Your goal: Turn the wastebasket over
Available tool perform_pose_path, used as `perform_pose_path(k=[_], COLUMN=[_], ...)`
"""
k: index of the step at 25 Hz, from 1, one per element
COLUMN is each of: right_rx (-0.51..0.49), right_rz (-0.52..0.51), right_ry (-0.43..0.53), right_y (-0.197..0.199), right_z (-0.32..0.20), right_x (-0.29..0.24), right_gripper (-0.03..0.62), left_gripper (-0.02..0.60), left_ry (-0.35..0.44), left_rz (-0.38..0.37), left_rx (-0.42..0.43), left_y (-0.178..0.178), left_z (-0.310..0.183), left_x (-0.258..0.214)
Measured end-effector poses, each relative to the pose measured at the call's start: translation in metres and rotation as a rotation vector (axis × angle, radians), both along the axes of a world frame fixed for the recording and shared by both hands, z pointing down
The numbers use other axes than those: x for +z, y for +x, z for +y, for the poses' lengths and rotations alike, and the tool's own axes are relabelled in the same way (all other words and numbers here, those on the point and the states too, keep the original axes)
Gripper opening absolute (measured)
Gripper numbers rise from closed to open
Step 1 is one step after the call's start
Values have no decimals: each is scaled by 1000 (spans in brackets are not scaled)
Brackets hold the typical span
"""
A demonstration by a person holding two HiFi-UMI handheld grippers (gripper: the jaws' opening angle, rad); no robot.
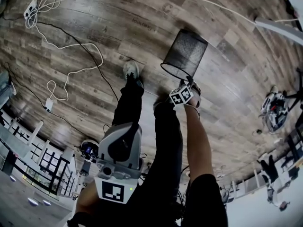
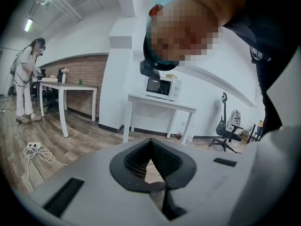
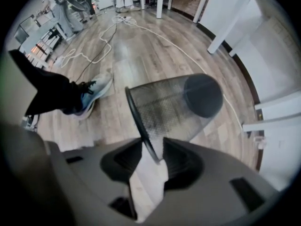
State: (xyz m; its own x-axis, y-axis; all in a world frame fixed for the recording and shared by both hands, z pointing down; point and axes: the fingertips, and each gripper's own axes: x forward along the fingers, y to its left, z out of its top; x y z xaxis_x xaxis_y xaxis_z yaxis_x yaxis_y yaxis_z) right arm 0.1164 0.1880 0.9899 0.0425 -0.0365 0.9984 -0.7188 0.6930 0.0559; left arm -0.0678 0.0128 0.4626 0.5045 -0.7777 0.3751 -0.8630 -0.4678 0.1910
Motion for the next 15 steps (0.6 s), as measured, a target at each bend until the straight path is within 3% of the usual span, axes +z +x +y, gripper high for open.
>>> perform_pose_path(k=[4,7,10,15], right_rx=[6,68,138,126], right_rz=[1,-3,-28,-93], right_ry=[-30,-40,-30,-34], right_y=[1,5,4,-6], right_z=[1,2,-1,-16], right_x=[-6,-9,-13,-25], right_gripper=[107,69,63,61], left_gripper=[34,34,34,34], left_ry=[-3,-3,-5,2], left_rz=[9,15,15,25], left_rx=[-7,1,9,4], left_y=[1,2,2,0], left_z=[0,0,1,1], left_x=[-4,-6,-8,-11])
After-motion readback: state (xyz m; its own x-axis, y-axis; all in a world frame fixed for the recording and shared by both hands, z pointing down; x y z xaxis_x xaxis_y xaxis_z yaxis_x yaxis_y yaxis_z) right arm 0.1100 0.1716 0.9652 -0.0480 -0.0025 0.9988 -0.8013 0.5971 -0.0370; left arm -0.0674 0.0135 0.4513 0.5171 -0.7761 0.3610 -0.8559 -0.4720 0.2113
